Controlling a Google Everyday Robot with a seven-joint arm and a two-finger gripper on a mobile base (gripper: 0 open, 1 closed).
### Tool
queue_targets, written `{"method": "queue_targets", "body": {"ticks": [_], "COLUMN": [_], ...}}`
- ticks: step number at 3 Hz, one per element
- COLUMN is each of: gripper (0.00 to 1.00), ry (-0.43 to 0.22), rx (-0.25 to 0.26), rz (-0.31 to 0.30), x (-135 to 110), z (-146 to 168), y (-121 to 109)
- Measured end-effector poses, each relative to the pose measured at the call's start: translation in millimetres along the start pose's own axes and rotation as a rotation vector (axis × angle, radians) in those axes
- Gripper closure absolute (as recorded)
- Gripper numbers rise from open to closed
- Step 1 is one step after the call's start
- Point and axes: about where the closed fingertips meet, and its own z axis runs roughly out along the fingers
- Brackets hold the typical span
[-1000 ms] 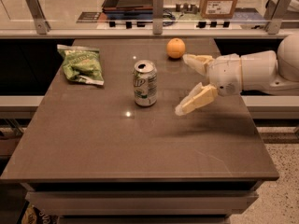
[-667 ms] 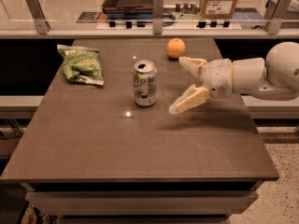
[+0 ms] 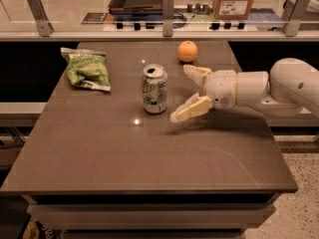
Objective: Knock 7up can over
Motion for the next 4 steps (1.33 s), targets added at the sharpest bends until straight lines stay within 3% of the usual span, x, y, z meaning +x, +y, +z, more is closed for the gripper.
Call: {"method": "queue_targets", "body": {"ticks": [3, 4], "gripper": [0.0, 0.0], "ry": [-0.067, -0.081], "rx": [-0.042, -0.031], "rz": [0.001, 0.004], "x": [-22.4, -27.1], "z": [28.3, 37.3], "y": [10.4, 8.4]}}
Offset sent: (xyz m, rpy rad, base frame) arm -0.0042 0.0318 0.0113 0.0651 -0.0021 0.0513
